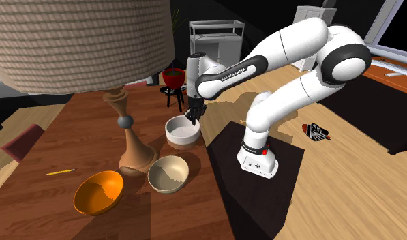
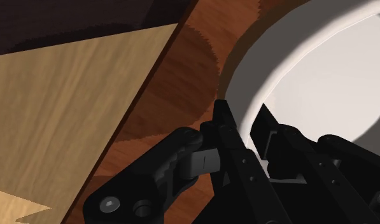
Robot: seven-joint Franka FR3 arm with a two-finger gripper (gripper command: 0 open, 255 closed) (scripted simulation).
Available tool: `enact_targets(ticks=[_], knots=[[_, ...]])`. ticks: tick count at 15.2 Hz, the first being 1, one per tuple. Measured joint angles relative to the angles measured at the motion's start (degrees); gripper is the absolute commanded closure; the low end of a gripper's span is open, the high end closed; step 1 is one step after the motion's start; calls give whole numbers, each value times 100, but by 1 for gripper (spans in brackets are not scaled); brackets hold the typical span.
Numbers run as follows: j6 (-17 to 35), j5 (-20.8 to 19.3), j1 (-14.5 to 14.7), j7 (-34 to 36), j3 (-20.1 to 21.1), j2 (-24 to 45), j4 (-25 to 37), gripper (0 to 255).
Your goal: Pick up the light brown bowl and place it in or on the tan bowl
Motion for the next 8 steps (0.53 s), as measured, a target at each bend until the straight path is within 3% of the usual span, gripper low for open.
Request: enact_targets(ticks=[8], knots=[[-705,-65,17,106,-40,-288,425,255]])
